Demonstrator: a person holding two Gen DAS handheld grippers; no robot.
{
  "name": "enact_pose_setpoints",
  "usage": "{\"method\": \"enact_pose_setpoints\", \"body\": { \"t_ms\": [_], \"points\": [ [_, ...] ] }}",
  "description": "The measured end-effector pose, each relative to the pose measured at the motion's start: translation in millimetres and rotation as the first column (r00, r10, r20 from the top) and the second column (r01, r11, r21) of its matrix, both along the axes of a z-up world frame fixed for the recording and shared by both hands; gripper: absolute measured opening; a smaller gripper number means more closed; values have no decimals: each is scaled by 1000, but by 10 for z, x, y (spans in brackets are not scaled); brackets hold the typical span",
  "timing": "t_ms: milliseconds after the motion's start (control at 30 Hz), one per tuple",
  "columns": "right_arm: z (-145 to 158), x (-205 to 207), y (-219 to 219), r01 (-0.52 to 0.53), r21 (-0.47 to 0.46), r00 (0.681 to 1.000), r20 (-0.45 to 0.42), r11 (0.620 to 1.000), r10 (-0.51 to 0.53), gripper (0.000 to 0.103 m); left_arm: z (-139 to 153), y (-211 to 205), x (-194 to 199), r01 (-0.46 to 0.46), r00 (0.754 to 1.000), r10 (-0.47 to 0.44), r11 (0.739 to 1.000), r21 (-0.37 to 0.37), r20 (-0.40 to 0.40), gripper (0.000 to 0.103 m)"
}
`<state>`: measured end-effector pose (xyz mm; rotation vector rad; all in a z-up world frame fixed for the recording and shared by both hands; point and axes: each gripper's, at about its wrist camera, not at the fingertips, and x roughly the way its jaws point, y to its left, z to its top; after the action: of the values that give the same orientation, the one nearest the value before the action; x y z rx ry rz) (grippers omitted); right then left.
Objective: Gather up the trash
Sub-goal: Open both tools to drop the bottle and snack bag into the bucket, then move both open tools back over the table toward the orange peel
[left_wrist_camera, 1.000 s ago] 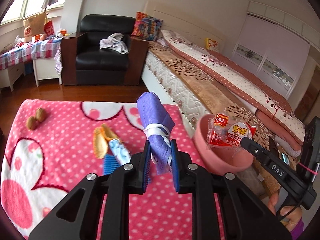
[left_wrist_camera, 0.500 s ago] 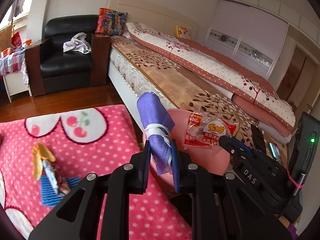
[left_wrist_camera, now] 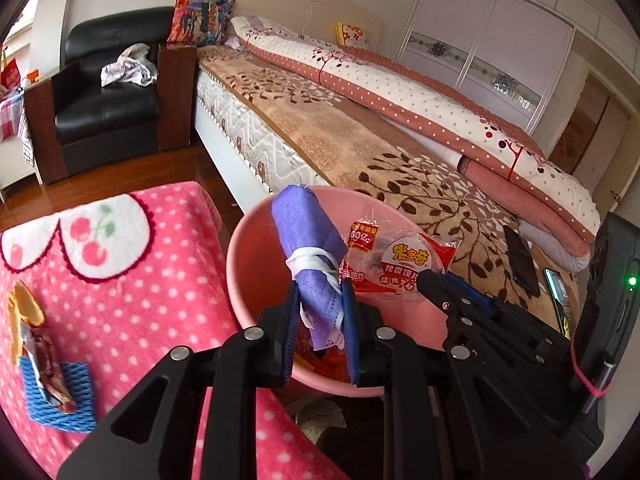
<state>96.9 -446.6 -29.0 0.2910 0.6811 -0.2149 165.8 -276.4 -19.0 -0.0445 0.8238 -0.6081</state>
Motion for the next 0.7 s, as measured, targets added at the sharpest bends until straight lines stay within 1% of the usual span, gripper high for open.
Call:
{"method": "enact_pose_setpoints", "body": {
  "t_ms": [100, 133, 167, 200, 233, 333, 433, 500, 533, 700],
  "points": [
    [-9, 26, -19, -3, -5, 1000, -2, 1000, 3, 16, -12, -39, 23, 4, 1000, -4, 1000, 8, -10, 23],
    [-8, 28, -25, -4, -6, 1000, -2, 1000, 4, 17, -14, -48, 21, 1, 1000, 0, 1000, 16, -8, 26],
    [-4, 29, -33, -7, -5, 1000, 0, 1000, 7, 23, -10, -54, 20, -3, 1000, 3, 1000, 23, -4, 27],
    [8, 26, -25, -6, -6, 1000, 0, 1000, 6, 27, -6, -58, 20, -10, 1000, 10, 999, 31, -2, 30],
    [17, 15, -17, -5, -8, 1000, 2, 1000, 5, 27, -1, -62, 22, -18, 1000, 18, 999, 35, -3, 30],
    [40, -9, -5, -16, -6, 1000, 5, 1000, 16, 27, 10, -25, 36, -29, 999, 29, 999, 28, -25, 30],
    [67, -48, 7, -18, 0, 1000, 10, 1000, 18, 29, 58, 26, 11, -34, 999, 35, 999, 22, -25, 30],
    [103, -99, 26, -16, 10, 1000, 19, 1000, 16, 41, 102, 64, -24, -33, 999, 34, 999, 15, -18, 30],
    [125, -129, 42, -17, 16, 999, 28, 1000, 16, 42, 130, 86, -48, -28, 1000, 28, 1000, 8, -13, 30],
    [241, -256, 155, -35, 12, 998, 48, 999, 34, 42, 264, 212, -166, -41, 999, 40, 999, 3, 21, 30]
  ]
}}
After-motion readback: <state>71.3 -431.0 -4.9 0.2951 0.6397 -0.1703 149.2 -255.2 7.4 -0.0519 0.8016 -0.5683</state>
